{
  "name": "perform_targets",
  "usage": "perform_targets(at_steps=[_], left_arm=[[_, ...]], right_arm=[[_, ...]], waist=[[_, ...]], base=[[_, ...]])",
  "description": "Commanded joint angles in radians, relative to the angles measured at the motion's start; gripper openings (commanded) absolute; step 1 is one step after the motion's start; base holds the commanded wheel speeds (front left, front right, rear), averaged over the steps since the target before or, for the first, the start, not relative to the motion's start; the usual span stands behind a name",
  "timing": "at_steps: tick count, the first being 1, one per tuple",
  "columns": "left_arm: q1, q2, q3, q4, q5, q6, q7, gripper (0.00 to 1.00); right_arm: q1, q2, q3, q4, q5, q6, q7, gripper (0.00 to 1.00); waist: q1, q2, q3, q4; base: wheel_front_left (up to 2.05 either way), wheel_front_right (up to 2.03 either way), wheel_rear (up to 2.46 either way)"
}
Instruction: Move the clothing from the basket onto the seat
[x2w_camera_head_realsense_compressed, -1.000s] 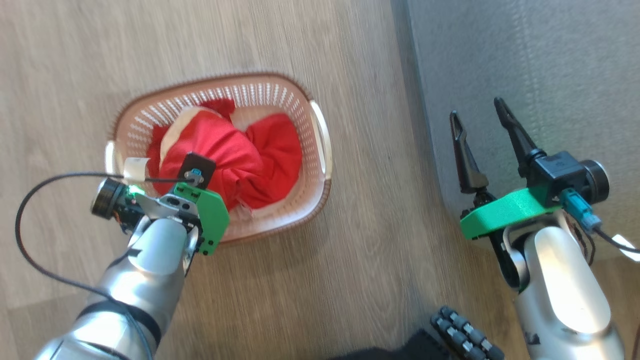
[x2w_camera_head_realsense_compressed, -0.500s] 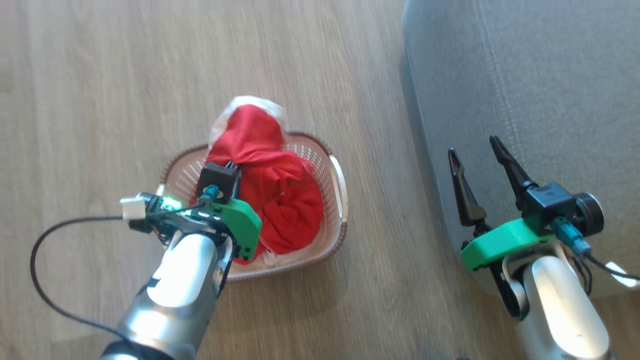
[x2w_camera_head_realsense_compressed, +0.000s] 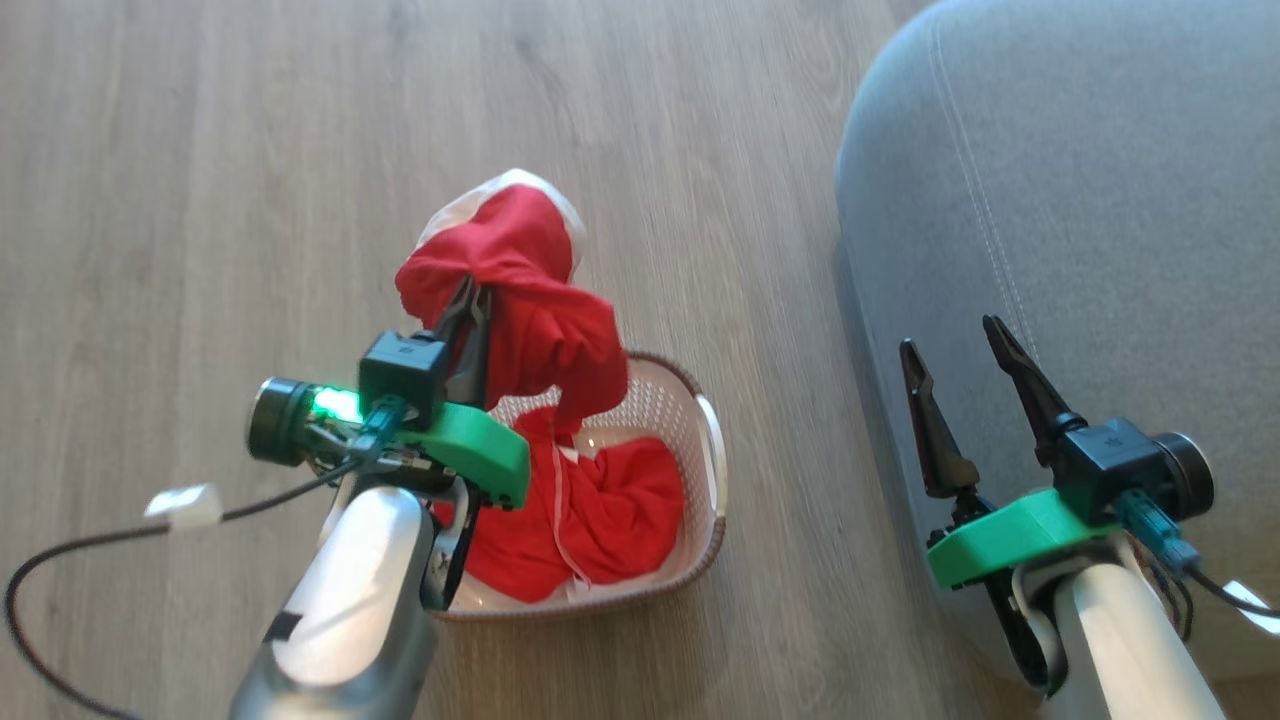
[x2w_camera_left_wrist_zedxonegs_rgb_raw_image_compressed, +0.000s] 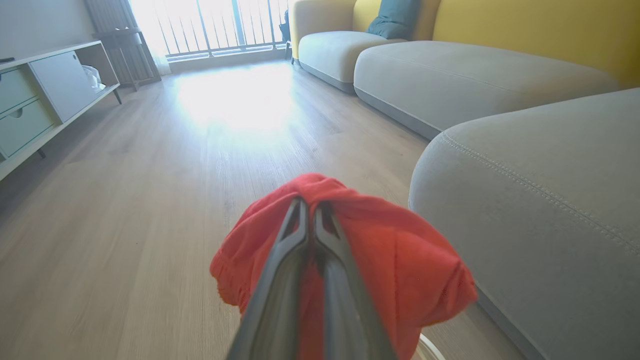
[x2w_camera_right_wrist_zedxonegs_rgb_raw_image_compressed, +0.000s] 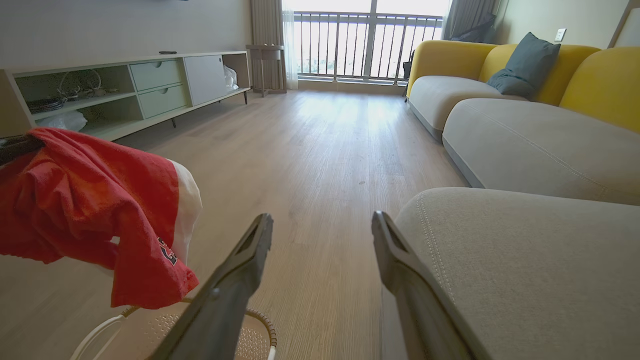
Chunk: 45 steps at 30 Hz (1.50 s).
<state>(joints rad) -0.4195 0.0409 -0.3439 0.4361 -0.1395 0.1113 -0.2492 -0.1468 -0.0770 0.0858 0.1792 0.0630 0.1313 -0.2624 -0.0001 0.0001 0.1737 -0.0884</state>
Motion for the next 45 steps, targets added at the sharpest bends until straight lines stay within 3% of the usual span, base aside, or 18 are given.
perform_targets(at_steps=[1,5,11,30,38,45], left_arm=[[-0.007,0.011,0.048,-0.074,0.002,-0.006,-0.013,0.00],[0.031,0.010,0.072,-0.181,-0.009,-0.017,-0.013,0.00],[0.094,0.010,0.084,-0.324,-0.050,0.005,-0.013,0.00],[0.124,0.009,0.070,-0.550,-0.047,0.015,-0.013,0.00],[0.094,0.009,-0.016,-0.564,-0.029,-0.033,-0.013,0.00],[0.092,0.009,-0.053,-0.549,-0.036,-0.038,-0.013,0.00]], right_arm=[[0.002,-0.004,0.025,-0.051,0.009,-0.001,0.001,1.00],[0.026,-0.002,0.027,-0.096,0.022,-0.001,0.001,1.00],[0.069,0.002,0.038,-0.143,0.046,-0.001,0.001,1.00],[0.134,0.008,0.030,-0.192,0.061,-0.001,0.001,1.00],[0.137,0.012,0.035,-0.196,0.067,-0.001,0.001,1.00],[0.133,0.003,0.040,-0.218,0.079,-0.001,0.001,1.00]], waist=[[0.0001,-0.0001,-0.035,0.016],[0.0001,-0.0001,-0.073,0.023],[0.0001,-0.0001,-0.126,0.029],[0.0001,-0.0001,-0.174,0.040],[0.0001,-0.0001,-0.178,0.032],[0.0001,-0.0001,-0.175,0.014]], base=[[0.00,0.00,0.00],[0.00,0.00,0.00],[0.00,0.00,0.00],[0.00,0.00,0.00],[0.00,0.00,0.00],[0.00,0.00,0.00]])
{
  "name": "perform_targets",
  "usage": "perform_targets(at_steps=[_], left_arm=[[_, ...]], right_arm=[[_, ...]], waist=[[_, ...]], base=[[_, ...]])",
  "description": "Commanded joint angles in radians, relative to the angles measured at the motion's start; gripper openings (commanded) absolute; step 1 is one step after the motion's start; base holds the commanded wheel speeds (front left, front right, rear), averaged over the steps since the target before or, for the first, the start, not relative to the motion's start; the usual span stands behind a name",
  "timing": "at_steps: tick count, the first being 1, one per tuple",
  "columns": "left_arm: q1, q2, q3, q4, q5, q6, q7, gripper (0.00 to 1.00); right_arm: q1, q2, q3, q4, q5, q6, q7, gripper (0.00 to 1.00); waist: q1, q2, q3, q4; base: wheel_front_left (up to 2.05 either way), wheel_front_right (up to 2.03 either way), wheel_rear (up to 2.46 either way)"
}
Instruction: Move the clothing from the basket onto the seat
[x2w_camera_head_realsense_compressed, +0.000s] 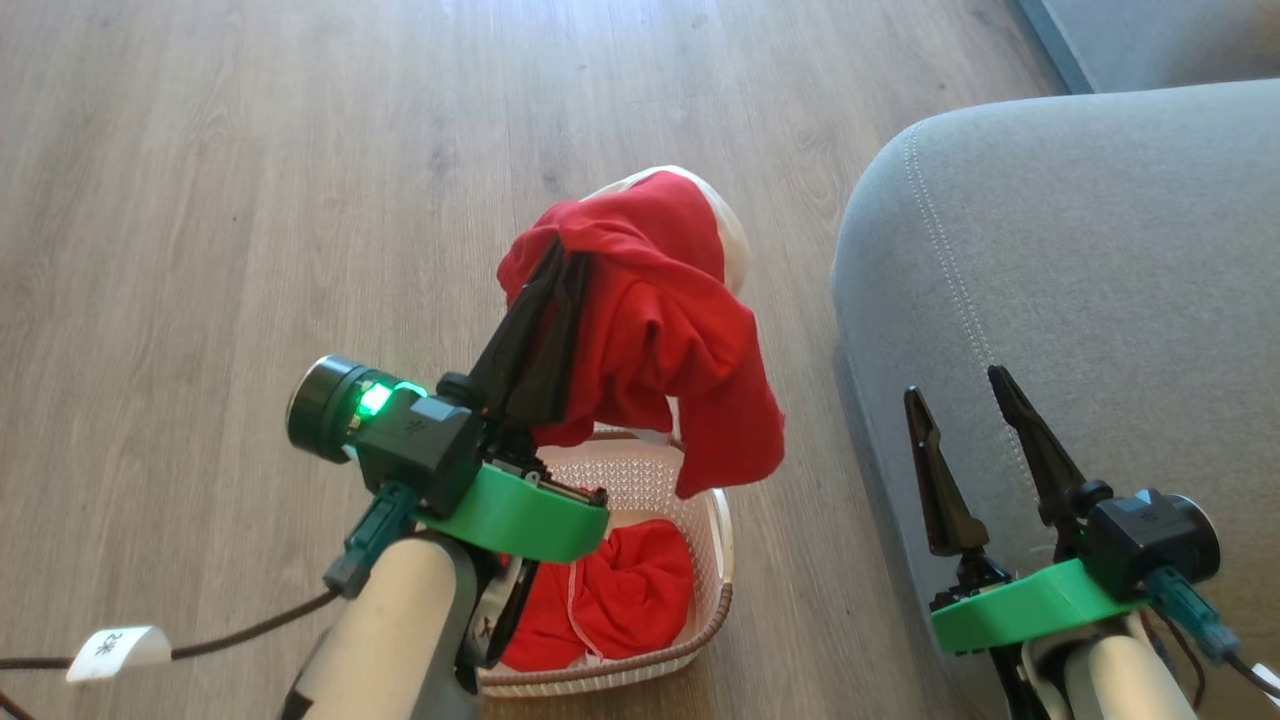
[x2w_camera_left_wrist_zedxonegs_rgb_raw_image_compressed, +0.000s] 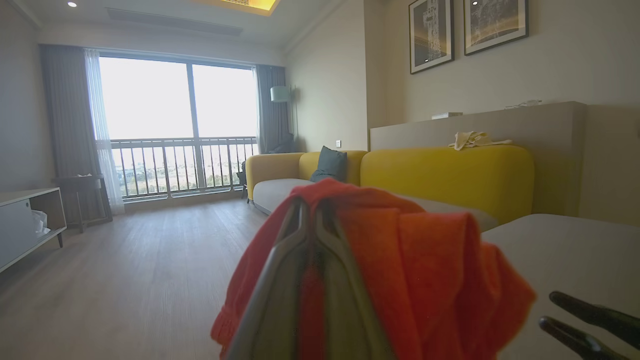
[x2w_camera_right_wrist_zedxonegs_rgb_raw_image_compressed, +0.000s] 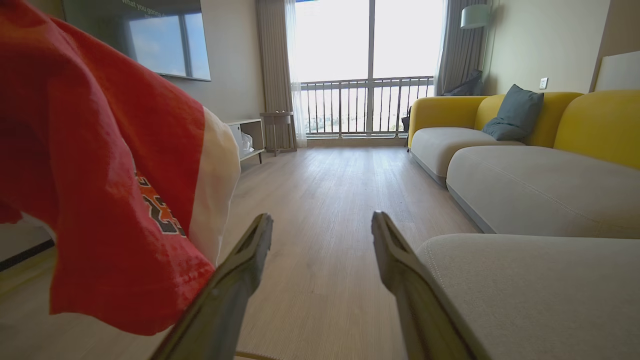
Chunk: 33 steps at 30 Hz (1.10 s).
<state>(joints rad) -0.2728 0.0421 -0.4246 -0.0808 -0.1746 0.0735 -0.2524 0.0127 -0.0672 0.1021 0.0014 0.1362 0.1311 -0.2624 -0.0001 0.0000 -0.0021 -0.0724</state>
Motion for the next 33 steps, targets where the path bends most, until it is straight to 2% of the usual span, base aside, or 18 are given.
perform_targets(at_steps=[1,6,10,17,23,33], left_arm=[[-0.055,0.008,0.026,-0.031,-0.003,0.000,-0.009,0.00],[-0.054,0.008,0.027,-0.032,-0.011,0.000,-0.009,0.00],[-0.050,0.008,0.039,-0.034,-0.015,-0.003,-0.009,0.00],[-0.045,0.008,0.040,-0.029,-0.010,-0.010,-0.009,0.00],[-0.042,0.008,0.022,-0.019,-0.005,-0.016,-0.009,0.00],[-0.050,0.008,-0.053,-0.001,0.004,-0.033,-0.009,0.00]], right_arm=[[-0.027,-0.009,0.025,-0.043,0.005,0.000,0.001,1.00],[-0.025,-0.022,0.033,-0.057,0.002,0.000,0.001,1.00],[-0.027,-0.029,0.061,-0.085,0.044,0.000,0.001,1.00],[-0.042,-0.113,0.207,-0.143,0.030,0.000,0.001,1.00],[-0.072,-0.150,0.284,-0.179,0.035,0.000,0.001,1.00],[-0.155,-0.178,0.352,-0.132,0.029,0.000,0.001,1.00]], waist=[[0.0001,0.0000,0.001,-0.004],[0.0001,0.0000,-0.003,-0.010],[0.0001,0.0000,-0.004,-0.010],[0.0001,0.0000,-0.003,-0.005],[0.0001,0.0000,-0.003,-0.001],[0.0001,0.0000,0.005,0.019]], base=[[0.00,0.00,0.00],[0.00,0.00,0.00],[0.00,0.00,0.00],[0.00,0.00,0.00],[0.00,0.00,0.00],[0.00,0.00,0.00]])
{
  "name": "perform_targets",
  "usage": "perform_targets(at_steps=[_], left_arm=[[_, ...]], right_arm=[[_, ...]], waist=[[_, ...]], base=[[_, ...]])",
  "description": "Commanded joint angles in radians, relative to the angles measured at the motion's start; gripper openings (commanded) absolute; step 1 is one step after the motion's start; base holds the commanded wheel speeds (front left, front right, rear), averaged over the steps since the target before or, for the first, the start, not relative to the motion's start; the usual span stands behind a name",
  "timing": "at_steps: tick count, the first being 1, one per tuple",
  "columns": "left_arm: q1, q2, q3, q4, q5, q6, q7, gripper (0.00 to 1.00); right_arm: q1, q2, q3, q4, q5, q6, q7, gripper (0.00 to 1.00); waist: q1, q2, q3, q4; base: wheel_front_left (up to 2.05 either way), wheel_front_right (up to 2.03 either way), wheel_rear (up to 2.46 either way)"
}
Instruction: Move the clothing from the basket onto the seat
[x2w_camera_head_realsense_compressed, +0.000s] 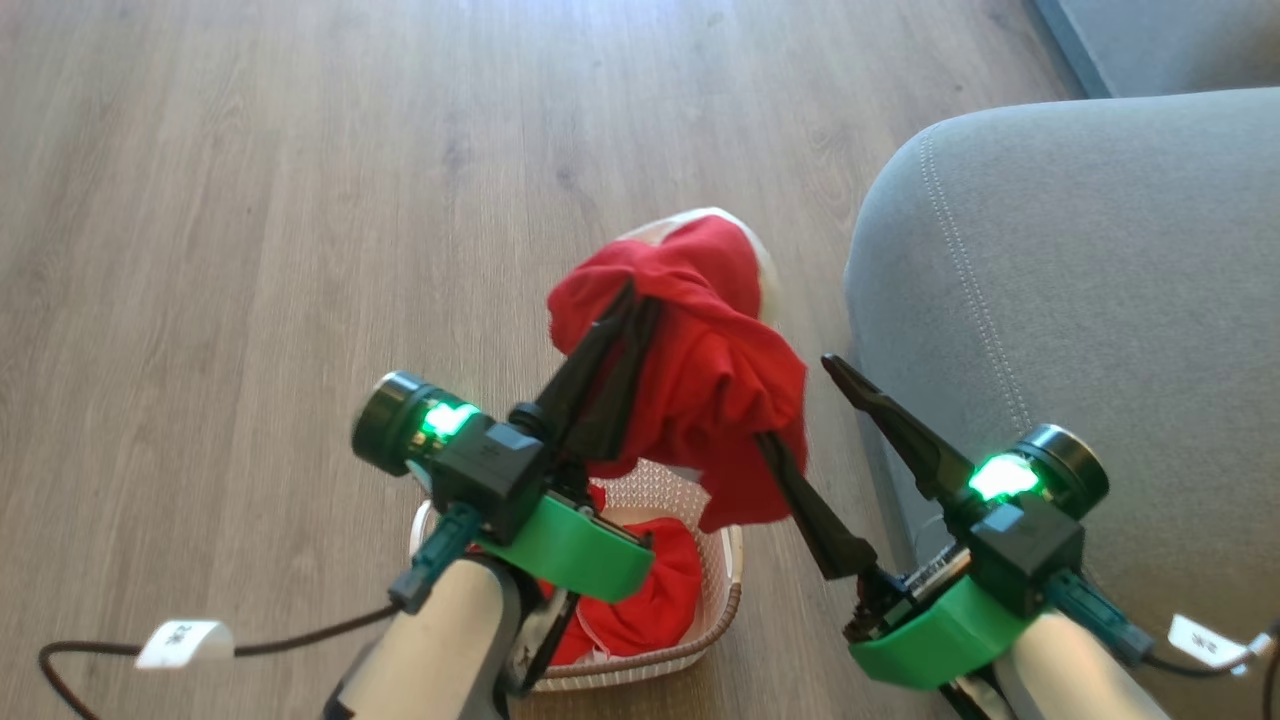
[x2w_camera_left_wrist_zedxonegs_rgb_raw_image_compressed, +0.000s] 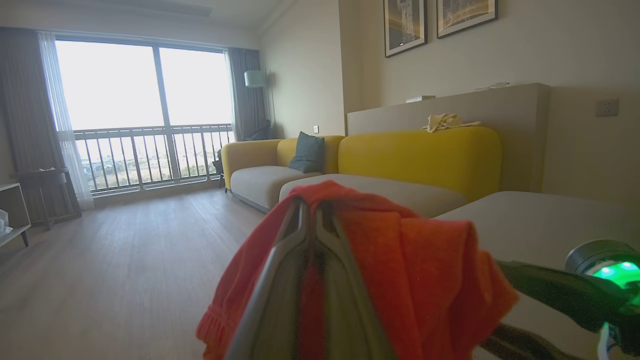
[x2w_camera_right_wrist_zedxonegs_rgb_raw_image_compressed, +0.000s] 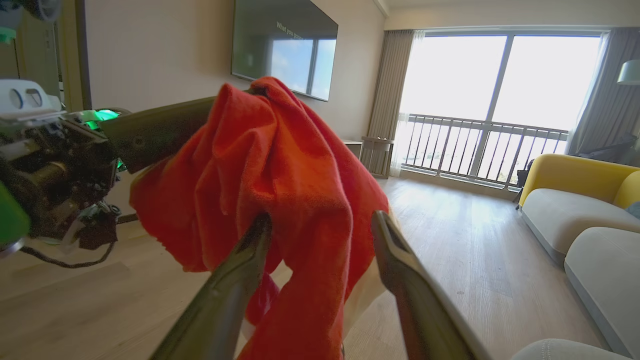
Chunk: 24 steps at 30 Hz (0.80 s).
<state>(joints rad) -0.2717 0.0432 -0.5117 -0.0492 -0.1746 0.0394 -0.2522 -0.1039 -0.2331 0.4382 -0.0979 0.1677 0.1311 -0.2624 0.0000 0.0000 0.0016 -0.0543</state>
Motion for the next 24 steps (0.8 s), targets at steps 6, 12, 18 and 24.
perform_targets(at_steps=[6,12,18,24], left_arm=[[-0.064,0.007,-0.009,-0.033,0.002,-0.004,-0.010,0.00],[-0.070,0.007,-0.041,-0.053,-0.010,-0.025,-0.010,0.00],[-0.075,0.007,-0.081,-0.059,-0.023,-0.037,-0.010,0.00],[-0.075,0.007,-0.118,-0.057,-0.040,-0.040,-0.010,0.00]], right_arm=[[-0.080,-0.022,0.057,0.023,0.004,0.000,0.001,1.00],[-0.123,-0.034,0.113,0.079,0.009,0.000,0.001,1.00],[-0.156,-0.012,0.128,0.135,-0.021,0.000,0.001,1.00],[-0.162,0.035,0.100,0.161,-0.031,0.000,0.001,0.94]], waist=[[0.0000,0.0000,0.010,0.017],[0.0000,0.0000,0.013,0.026],[0.0000,0.0000,0.015,0.029],[0.0000,0.0000,0.016,0.038]], base=[[0.00,0.00,0.00],[0.00,0.00,0.00],[0.00,0.00,0.00],[0.00,0.00,0.00]])
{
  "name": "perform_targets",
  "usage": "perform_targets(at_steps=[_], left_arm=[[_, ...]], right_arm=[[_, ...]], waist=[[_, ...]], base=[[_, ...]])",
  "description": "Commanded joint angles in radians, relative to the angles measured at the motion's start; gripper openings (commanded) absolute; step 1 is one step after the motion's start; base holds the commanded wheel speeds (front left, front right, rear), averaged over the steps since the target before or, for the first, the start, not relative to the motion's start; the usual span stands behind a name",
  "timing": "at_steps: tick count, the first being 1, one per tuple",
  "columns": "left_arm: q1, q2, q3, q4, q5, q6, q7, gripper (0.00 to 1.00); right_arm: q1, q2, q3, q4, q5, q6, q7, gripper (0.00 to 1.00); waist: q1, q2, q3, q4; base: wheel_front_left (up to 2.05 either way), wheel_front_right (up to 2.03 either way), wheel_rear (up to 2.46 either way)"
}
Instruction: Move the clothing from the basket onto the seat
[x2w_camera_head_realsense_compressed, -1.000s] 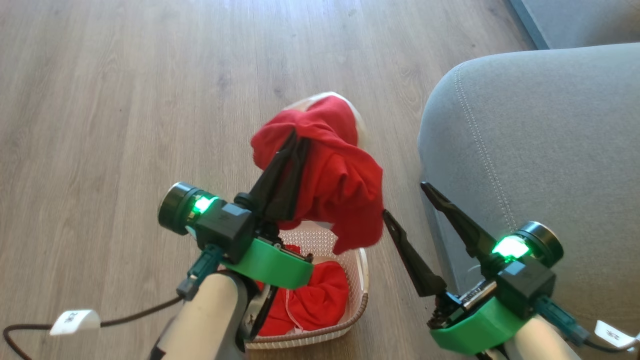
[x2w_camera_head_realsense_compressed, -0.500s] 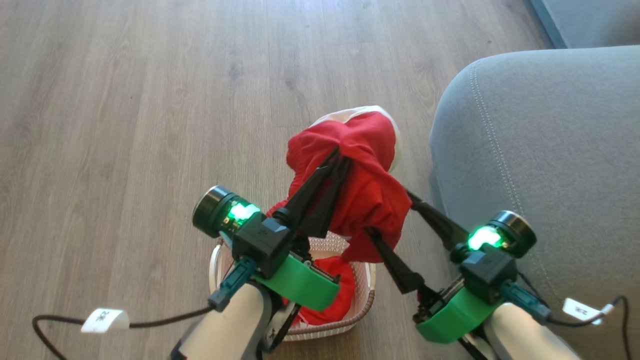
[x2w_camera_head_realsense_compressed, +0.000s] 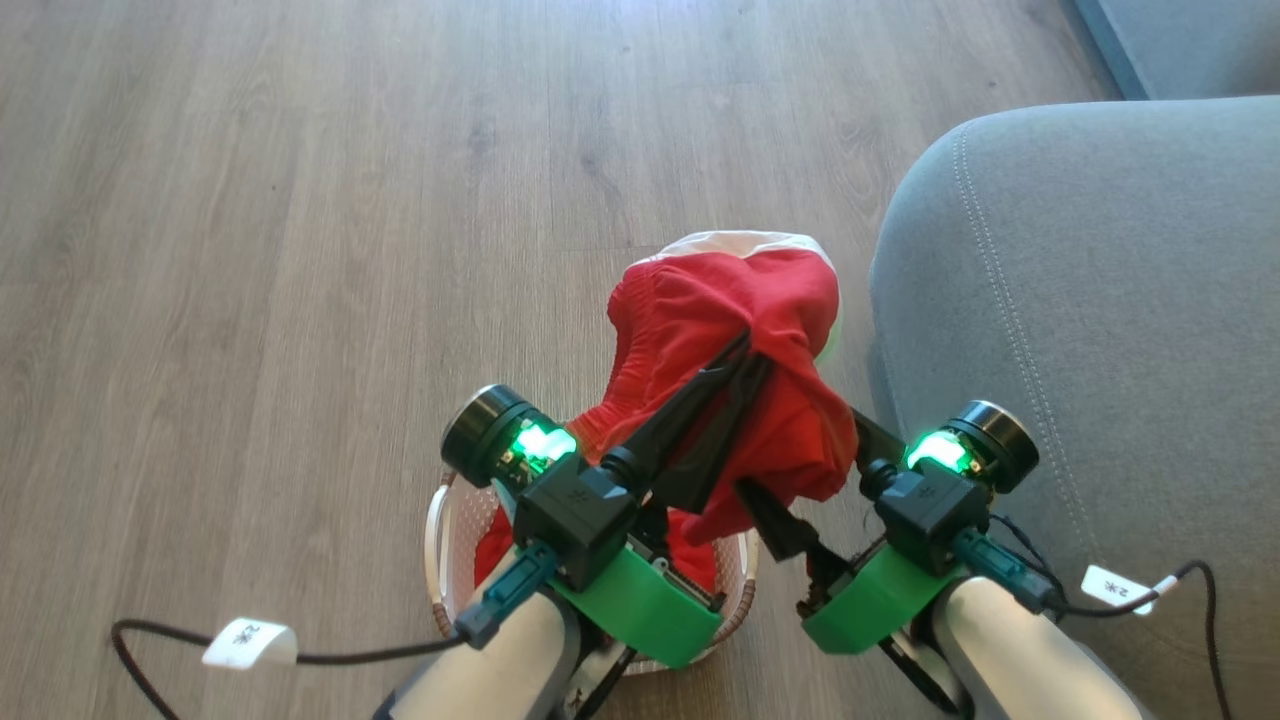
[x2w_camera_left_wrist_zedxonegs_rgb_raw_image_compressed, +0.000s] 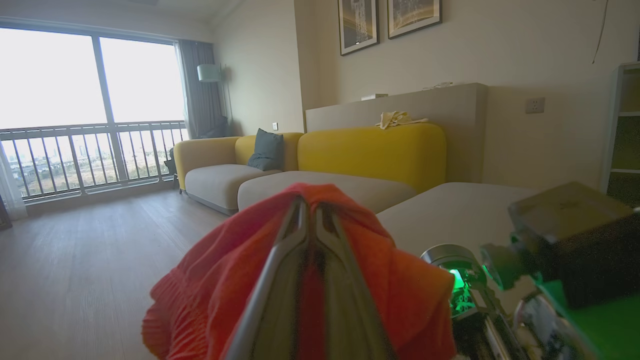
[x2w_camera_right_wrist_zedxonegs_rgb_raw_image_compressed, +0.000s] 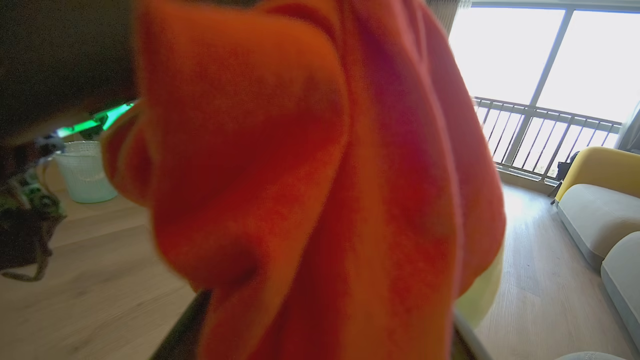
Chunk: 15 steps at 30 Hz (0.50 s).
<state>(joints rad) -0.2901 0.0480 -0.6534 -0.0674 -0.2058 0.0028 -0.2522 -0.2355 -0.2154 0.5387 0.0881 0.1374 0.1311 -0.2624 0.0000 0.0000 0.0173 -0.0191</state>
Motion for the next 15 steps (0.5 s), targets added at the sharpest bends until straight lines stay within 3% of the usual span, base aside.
perform_targets(at_steps=[1,2,3,15], left_arm=[[-0.056,0.002,0.019,-0.038,-0.010,-0.004,-0.010,0.00],[-0.055,0.002,0.016,-0.036,-0.011,-0.005,-0.010,0.00],[-0.054,0.002,0.012,-0.034,-0.011,-0.005,-0.010,0.00],[-0.045,0.002,0.010,-0.009,-0.012,0.001,-0.010,0.00]], right_arm=[[-0.028,0.026,-0.009,-0.024,0.001,0.000,0.001,0.39],[-0.026,0.033,-0.020,-0.025,0.002,0.000,0.001,0.07],[-0.023,0.041,-0.030,-0.028,0.005,0.000,0.001,0.00],[0.026,0.110,-0.209,-0.063,0.012,0.000,0.001,0.00]], waist=[[0.0000,0.0000,0.001,0.005],[0.0000,0.0000,0.001,0.007],[0.0000,0.0000,0.001,0.010],[0.0000,0.0000,0.002,0.047]], base=[[0.00,0.00,0.00],[0.00,0.00,0.00],[0.00,0.00,0.00],[0.00,0.00,0.00]])
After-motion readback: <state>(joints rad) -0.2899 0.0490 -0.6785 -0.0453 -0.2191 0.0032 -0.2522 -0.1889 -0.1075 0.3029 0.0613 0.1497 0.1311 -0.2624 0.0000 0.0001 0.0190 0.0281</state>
